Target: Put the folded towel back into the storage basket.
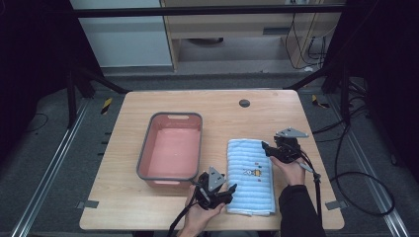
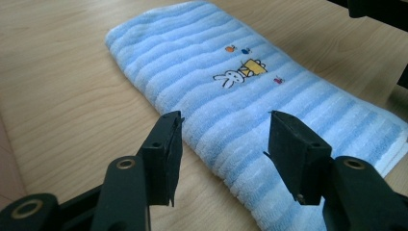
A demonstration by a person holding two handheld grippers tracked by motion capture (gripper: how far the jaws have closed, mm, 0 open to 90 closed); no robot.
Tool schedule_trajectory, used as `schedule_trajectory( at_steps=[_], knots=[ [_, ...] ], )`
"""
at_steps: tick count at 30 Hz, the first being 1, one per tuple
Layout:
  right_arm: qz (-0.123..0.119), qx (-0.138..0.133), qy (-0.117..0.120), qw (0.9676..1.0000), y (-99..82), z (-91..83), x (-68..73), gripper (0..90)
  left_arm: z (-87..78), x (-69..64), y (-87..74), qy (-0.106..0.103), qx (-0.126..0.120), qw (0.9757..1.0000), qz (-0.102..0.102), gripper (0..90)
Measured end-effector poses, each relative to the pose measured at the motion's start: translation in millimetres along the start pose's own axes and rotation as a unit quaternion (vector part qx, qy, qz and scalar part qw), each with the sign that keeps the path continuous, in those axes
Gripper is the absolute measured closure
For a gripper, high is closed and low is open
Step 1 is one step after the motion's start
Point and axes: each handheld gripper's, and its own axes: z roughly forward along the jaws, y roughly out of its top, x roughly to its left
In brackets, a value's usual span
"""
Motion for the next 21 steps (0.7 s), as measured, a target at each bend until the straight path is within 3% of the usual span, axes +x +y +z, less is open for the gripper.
schedule_trajectory(
  at_steps=[4,11,21],
  knots=[
    [-0.006,0.005,0.001,1.0,-3.1,5.0,0.7,45.5,2.5,-1.8,-3.7,0.001,0.004,1.0,0.0,46.4],
    [0.013,0.021,0.007,0.9997,-12.7,11.8,-3.9,46.7,8.5,-4.7,-8.6,0.002,0.016,0.9999,-0.002,47.7],
    [0.005,0.045,0.013,0.9989,-18.9,23.2,0.1,47.8,15.9,-5.4,-16.1,0.001,0.036,0.9993,-0.011,53.3]
  ],
)
